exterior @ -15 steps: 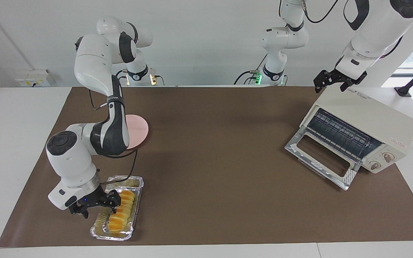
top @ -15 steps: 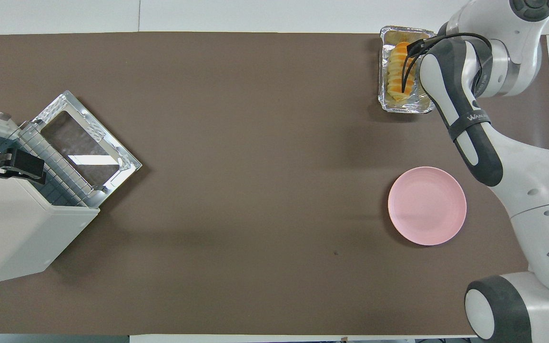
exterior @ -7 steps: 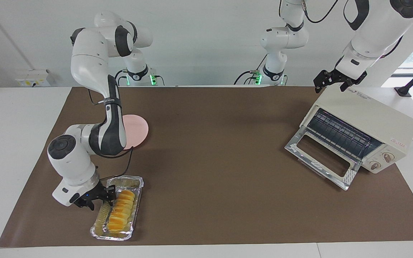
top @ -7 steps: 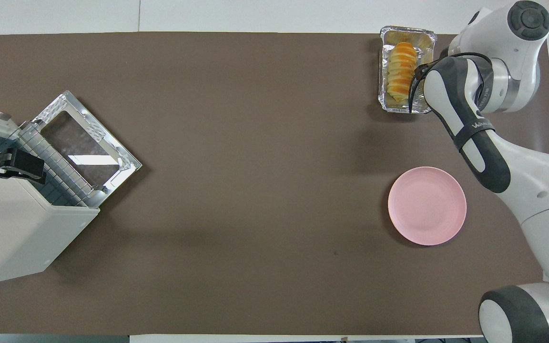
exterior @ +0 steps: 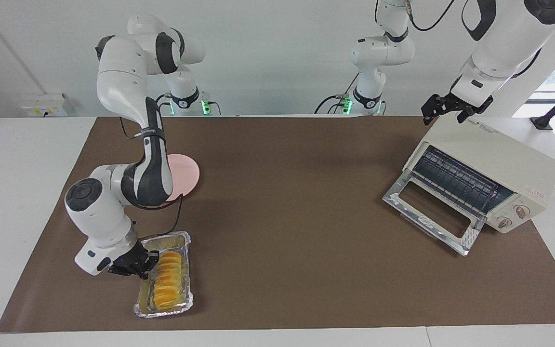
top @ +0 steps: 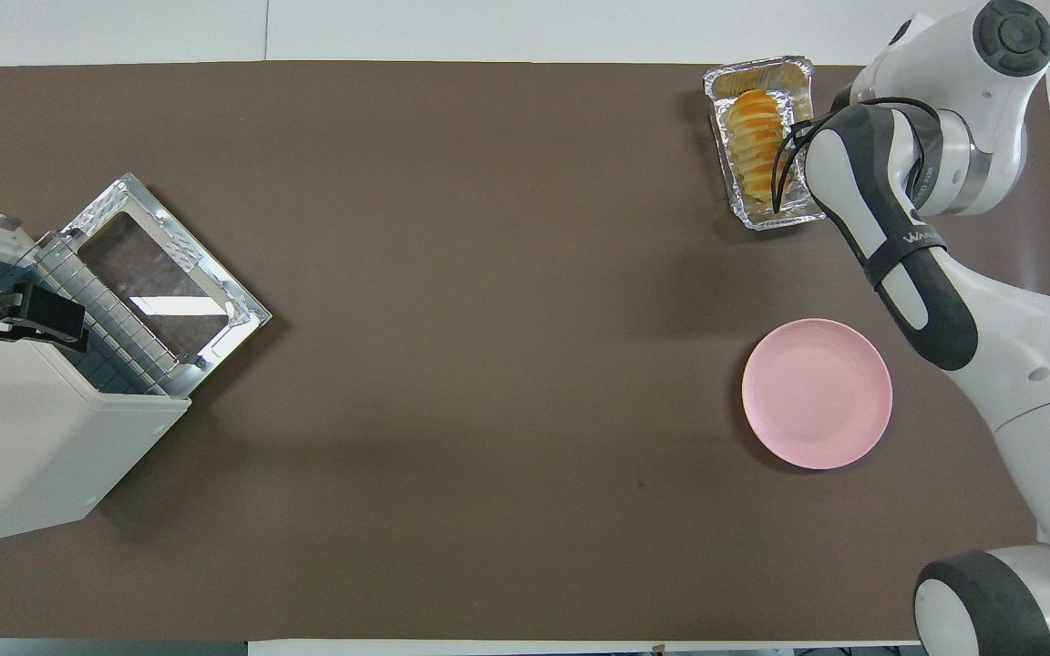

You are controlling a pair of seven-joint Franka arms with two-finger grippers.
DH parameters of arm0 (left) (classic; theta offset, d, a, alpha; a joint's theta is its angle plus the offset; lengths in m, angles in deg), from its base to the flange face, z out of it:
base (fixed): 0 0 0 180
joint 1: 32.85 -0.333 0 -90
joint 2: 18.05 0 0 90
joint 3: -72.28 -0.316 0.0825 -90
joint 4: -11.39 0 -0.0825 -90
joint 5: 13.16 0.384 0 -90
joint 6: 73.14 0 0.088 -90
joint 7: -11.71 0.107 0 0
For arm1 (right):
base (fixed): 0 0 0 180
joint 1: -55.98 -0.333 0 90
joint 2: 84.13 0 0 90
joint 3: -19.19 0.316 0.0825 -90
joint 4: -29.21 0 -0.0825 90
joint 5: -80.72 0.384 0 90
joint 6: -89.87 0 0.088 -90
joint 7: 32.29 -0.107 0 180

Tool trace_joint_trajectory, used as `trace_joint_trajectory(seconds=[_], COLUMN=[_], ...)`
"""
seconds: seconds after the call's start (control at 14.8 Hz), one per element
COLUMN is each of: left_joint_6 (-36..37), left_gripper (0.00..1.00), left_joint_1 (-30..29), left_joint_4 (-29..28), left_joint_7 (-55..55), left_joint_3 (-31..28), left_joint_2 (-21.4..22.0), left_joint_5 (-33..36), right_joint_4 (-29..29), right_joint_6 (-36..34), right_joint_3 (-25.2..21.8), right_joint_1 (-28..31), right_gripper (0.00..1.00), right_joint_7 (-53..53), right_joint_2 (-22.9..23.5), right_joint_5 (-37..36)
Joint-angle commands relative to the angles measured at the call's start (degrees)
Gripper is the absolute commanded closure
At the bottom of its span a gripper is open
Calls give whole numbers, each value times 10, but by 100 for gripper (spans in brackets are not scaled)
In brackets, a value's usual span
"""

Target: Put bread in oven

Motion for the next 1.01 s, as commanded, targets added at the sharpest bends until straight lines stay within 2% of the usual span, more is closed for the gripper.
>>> trace_joint_trajectory(seconds=[0.0, 0.2, 0.41, 0.61, 0.95], left_joint_6=[2, 3, 2, 2, 3], left_gripper=[0, 0, 0, 0, 0], left_joint_1=[-4, -4, -4, -4, -4], left_joint_4=[-16, -16, -16, -16, -16], left_joint_7=[2, 2, 2, 2, 2], left_joint_3=[0, 0, 0, 0, 0], left_joint_2=[17, 17, 17, 17, 17], left_joint_5=[-7, -7, -7, -7, -7], right_joint_4=[26, 24, 19, 19, 26], right_joint_6=[-2, -45, -107, -147, -164], right_joint_3=[4, 5, 5, 5, 4], right_joint_1=[5, 8, -4, -43, -163], right_gripper=[100, 100, 100, 100, 100], right_joint_7=[13, 12, -27, -129, -348], right_joint_2=[-21, -44, -79, -113, -135], right_joint_5=[11, 17, 94, 101, 102])
